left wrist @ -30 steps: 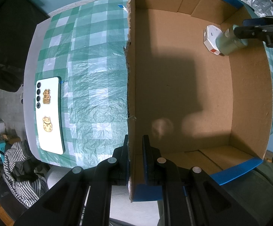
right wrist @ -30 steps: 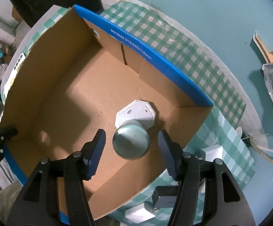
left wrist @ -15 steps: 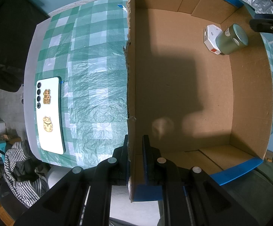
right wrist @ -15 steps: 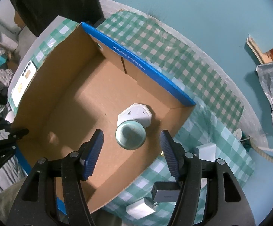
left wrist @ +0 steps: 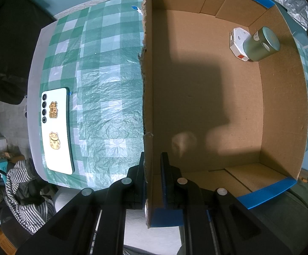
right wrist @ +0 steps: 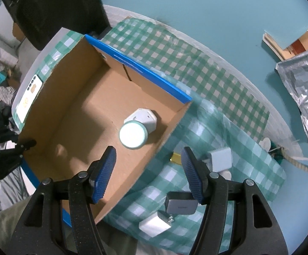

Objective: Organize rigid objects
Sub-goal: 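Move the right gripper back over the grey UGREEN charger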

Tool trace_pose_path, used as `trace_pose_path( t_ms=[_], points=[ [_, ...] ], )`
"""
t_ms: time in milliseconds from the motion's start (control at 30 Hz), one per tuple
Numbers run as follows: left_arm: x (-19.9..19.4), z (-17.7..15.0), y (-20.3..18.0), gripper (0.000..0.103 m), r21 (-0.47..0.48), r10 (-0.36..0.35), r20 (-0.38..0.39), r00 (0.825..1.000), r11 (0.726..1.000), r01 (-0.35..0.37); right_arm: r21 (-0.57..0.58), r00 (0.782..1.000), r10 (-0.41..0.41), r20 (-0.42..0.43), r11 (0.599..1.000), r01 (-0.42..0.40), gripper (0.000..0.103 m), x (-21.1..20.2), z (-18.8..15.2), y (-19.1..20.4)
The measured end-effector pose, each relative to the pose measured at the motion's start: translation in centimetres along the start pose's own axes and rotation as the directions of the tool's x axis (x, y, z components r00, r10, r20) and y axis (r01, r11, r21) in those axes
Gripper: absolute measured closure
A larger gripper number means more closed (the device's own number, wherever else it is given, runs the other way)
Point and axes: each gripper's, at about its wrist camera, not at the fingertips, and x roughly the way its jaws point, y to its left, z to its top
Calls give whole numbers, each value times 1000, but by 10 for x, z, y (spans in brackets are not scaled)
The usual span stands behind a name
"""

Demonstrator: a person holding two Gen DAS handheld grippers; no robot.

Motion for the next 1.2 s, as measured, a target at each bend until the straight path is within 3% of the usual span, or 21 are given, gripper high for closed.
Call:
trace_pose_path(
  t_ms=[333, 800, 1200],
  points=[
    [0, 0, 0, 93, 2, 1, 1, 1000, 1000, -1, 61, 1000, -13, -3, 998, 13, 39, -8, -27, -27],
    [0, 1, -2, 93, 5, 4, -1, 1000, 1000, -4, 211, 997, -49, -61, 976, 61, 39, 1, -72, -96],
    [0, 2, -2, 93, 4, 4, -2, 1000, 1000, -4, 337, 986, 11, -168, 940, 47, 39, 49, -104, -118]
  ],
)
